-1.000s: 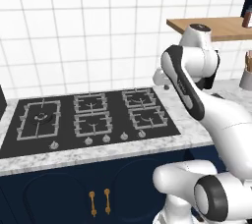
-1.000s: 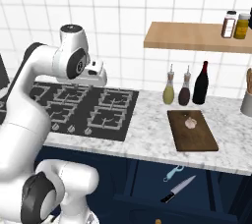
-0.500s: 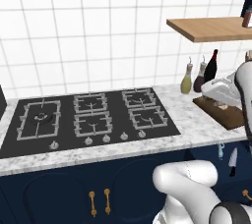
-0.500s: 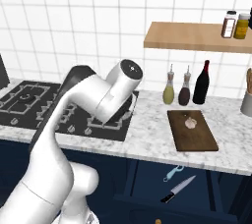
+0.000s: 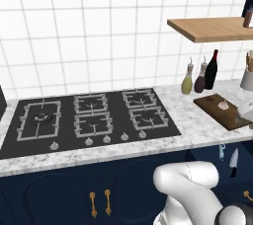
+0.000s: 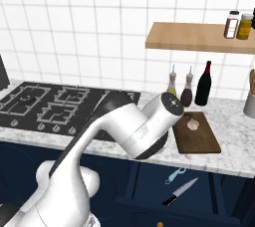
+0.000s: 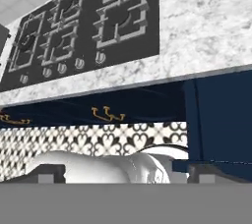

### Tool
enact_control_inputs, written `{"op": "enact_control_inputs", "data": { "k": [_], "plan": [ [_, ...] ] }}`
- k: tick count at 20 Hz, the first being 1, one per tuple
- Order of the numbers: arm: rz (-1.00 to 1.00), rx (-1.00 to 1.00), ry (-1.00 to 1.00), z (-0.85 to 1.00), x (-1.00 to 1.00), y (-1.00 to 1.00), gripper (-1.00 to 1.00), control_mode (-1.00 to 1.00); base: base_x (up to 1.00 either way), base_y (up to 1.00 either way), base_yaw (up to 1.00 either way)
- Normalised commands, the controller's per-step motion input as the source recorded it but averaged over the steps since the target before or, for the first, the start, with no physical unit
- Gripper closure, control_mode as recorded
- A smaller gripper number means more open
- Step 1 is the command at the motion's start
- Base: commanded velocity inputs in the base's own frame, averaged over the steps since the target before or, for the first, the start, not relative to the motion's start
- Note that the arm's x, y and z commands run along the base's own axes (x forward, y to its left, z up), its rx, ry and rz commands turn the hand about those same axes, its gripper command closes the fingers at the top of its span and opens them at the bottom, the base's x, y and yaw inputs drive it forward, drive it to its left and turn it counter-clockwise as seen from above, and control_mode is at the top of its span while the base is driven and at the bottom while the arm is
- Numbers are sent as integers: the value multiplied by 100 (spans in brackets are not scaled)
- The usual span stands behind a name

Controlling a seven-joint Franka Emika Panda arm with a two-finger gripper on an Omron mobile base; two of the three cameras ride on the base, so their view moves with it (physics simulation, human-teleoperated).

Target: Place the appropriate cutting tool for cutting the garlic skin on the cutting board.

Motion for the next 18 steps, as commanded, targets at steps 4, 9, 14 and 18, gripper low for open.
{"op": "enact_control_inputs", "data": {
  "k": [4, 9, 14, 18],
  "plan": [
    [-12, -19, 48, -71, 0, -98, -100, -100, 0, 0, 0],
    [-4, -16, 8, -97, -2, -45, -100, -100, 0, 0, 0],
    [1, 0, 0, -76, 12, -31, -100, -100, 0, 0, 0],
    [0, -2, 11, -65, 0, -15, -100, -100, 0, 0, 0]
  ]
}}
